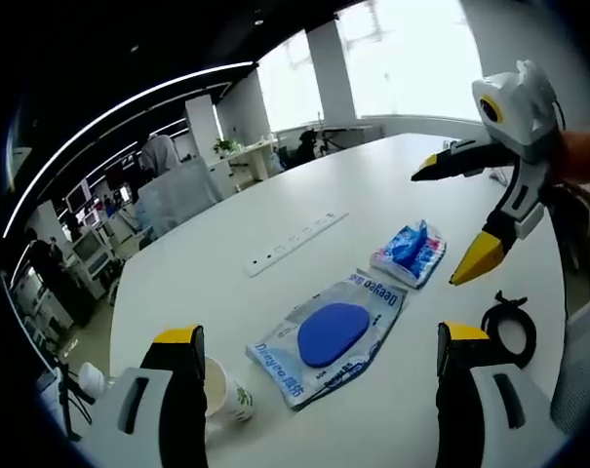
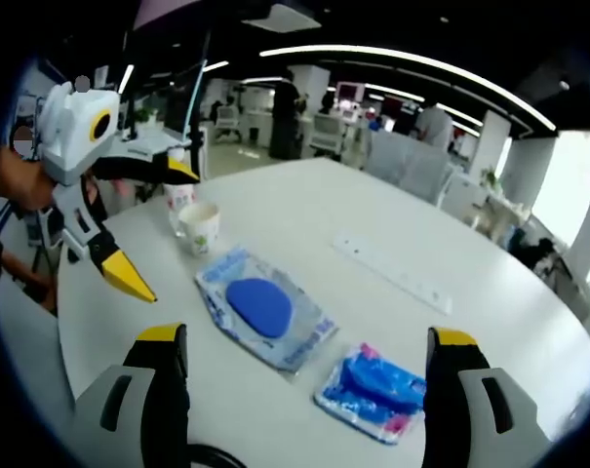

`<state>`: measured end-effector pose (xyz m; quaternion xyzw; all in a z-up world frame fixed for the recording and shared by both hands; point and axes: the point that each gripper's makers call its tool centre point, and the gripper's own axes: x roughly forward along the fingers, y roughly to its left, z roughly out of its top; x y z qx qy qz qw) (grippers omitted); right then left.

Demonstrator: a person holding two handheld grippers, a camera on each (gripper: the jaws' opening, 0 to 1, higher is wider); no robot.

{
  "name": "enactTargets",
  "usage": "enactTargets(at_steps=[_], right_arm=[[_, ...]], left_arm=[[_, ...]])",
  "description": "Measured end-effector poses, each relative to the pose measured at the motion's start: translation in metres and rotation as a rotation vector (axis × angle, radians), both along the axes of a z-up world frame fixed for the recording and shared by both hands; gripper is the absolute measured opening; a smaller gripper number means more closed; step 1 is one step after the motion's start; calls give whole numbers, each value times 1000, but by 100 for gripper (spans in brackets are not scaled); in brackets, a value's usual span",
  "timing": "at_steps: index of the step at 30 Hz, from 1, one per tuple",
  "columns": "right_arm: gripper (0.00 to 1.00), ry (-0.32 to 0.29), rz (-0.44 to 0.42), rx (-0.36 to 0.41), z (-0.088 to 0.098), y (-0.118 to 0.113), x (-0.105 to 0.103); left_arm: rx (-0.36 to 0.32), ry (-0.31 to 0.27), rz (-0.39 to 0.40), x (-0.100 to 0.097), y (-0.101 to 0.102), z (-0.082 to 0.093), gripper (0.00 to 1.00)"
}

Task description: Arrange the tabletop items into an orderly group along one side of the table until the central work area is clear of visible clutter.

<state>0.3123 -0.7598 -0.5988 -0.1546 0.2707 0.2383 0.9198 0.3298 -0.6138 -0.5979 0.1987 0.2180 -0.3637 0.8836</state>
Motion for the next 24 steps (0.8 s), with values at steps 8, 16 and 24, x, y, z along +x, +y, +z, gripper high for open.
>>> enactTargets(at_steps=[8, 16, 24], right_arm=[[100, -24, -39, 7, 11, -8, -5], [100, -20, -64, 8, 10, -19, -20], [98, -32, -62, 24, 12, -26, -32]], left_arm=[[23, -27, -24, 0, -1, 6, 99], [-5, -22, -36, -13, -3, 13, 99], [-23, -27, -31, -25, -3, 17, 99]])
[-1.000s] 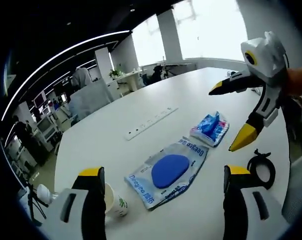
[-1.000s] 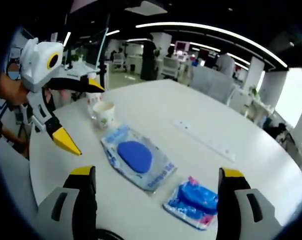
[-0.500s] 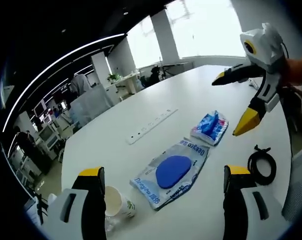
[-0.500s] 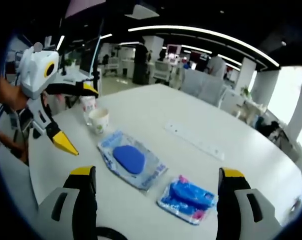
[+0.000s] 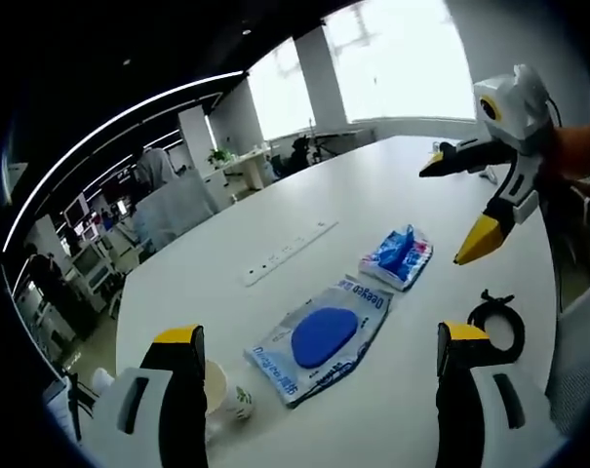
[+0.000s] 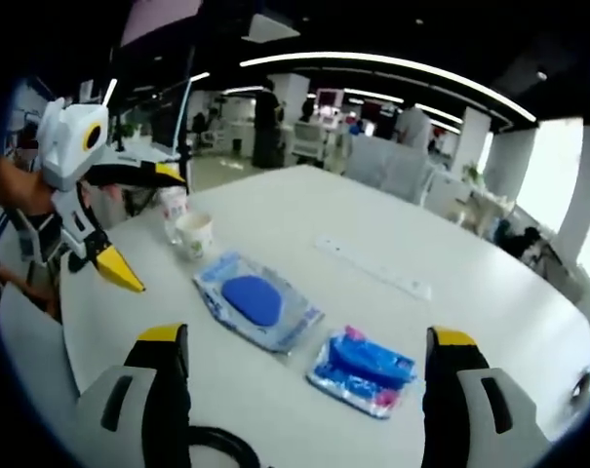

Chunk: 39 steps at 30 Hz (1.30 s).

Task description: Arrange the tabletop items into an orderly group along one side of the table until the central work area is clear of visible clutter.

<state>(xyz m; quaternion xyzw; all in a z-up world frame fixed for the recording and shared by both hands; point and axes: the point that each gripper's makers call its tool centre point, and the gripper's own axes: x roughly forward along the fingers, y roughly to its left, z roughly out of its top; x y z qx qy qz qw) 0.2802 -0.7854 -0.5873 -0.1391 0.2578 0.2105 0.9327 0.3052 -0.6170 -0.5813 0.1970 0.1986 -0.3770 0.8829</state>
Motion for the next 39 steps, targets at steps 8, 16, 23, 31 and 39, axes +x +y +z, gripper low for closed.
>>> enactTargets(at_steps=[8, 16, 23, 31, 39], right_arm=[[97, -13, 21, 13, 3, -7, -13], [92, -11, 57, 6, -2, -14, -35], [87, -4, 62, 23, -11, -24, -52], [79, 18, 93, 34, -25, -30, -75], [76, 57, 99, 45, -45, -37, -93]], left_arm=[[-18, -7, 42, -16, 3, 3, 99], [-22, 6, 75, -35, 1, -2, 98], [-13, 15, 77, -56, -9, -8, 98], [-18, 20, 82, -71, -25, -14, 97], [-22, 29, 62, -84, -44, -23, 96]])
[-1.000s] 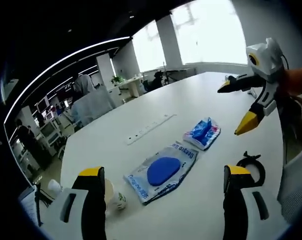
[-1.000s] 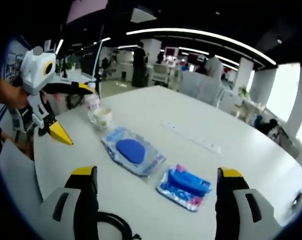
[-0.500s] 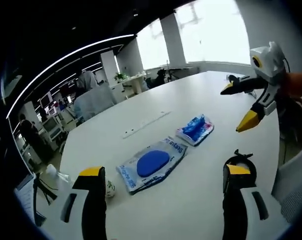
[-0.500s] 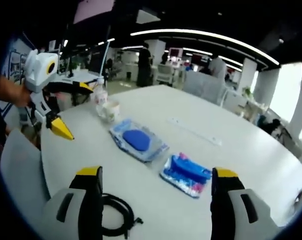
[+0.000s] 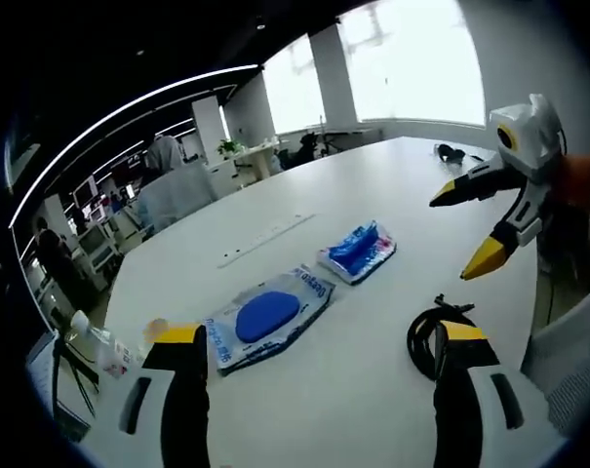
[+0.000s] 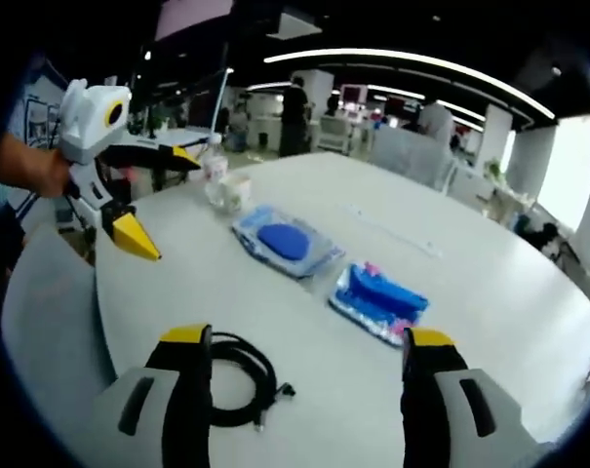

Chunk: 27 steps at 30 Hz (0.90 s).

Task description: Arrange the tabletop items into an orderly group along one side of the table until the central work area is clear of visible clutter.

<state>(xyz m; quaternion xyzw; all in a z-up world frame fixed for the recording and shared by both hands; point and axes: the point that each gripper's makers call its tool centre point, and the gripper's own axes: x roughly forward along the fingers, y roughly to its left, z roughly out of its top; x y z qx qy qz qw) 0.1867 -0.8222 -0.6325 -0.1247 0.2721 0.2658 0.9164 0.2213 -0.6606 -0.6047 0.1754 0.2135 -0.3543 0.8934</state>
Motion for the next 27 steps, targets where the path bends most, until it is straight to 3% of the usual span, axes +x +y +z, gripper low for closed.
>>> enactTargets(at_steps=[16, 27], right_arm=[[65, 61, 7, 12, -28, 0, -19], [48, 125, 20, 31, -47, 6, -38]], left_arm=[[-13, 47, -27, -13, -20, -25, 95], [2, 90, -57, -28, -33, -46, 92]])
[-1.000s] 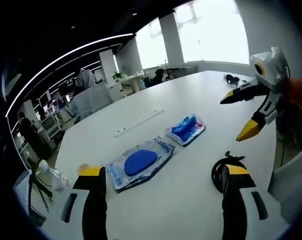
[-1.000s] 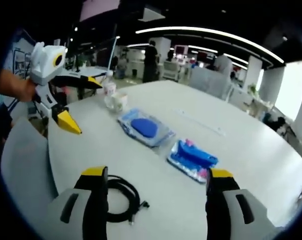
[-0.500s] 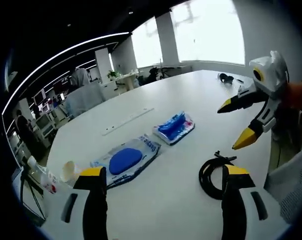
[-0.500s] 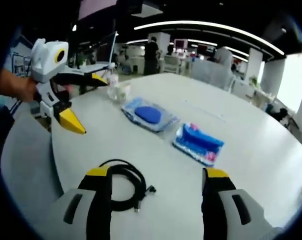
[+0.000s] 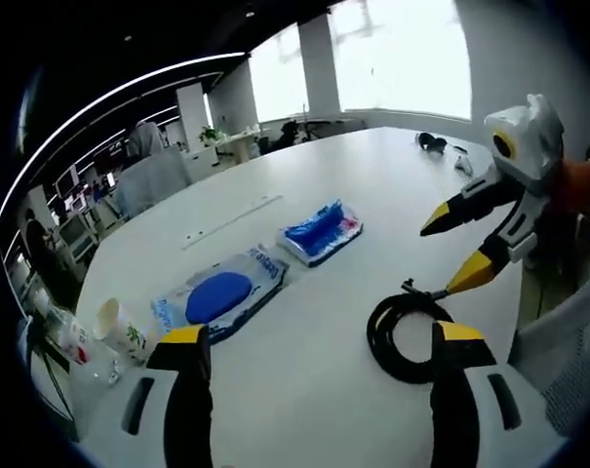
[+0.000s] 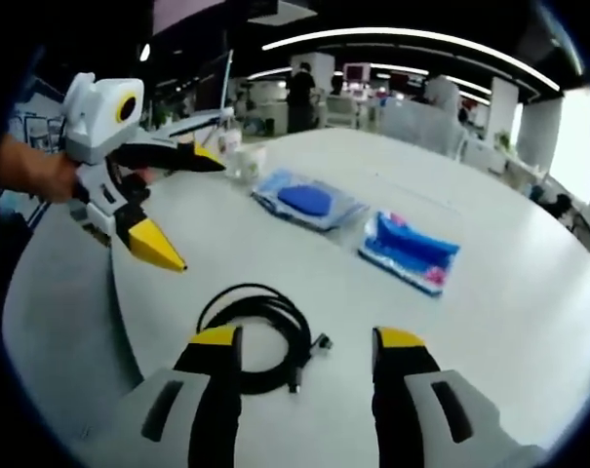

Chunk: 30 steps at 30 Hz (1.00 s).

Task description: Arrange the tabletop items into an orderly group along one side of the table until the central work area is clear of visible clutter.

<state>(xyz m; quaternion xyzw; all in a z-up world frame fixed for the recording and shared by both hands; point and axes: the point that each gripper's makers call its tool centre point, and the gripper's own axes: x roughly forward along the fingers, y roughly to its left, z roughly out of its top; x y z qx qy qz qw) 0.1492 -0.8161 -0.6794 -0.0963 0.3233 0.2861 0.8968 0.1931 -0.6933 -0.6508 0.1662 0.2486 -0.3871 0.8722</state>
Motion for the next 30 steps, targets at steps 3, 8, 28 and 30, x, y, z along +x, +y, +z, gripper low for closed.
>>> enactTargets(at_steps=[3, 8, 28, 30], right_arm=[[43, 12, 0, 3, -4, 0, -2], [39, 34, -2, -3, -11, 2, -5], [27, 146, -51, -4, -42, 2, -10], [26, 156, -58, -3, -45, 2, -10]], left_arm=[[-1, 13, -8, -2, -4, -5, 92], [5, 28, -25, -6, -8, -12, 90], [40, 99, -94, -14, -31, -43, 77], [45, 108, -96, -14, -32, -47, 76]])
